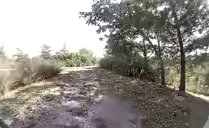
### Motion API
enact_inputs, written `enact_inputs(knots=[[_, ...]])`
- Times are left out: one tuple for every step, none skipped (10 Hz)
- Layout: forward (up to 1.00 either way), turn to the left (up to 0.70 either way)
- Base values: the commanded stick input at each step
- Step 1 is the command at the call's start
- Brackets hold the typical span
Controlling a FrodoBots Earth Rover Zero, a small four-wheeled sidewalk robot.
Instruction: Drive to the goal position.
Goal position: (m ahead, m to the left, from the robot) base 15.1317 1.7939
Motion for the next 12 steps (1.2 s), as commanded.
enact_inputs(knots=[[0.85,0.0],[0.85,0.0],[0.85,0.0],[0.85,0.08],[0.85,0.34],[0.85,0.27],[0.85,0.07],[0.85,0.0],[0.85,0.01],[0.85,0.19],[0.85,0.34],[0.85,0.34]])
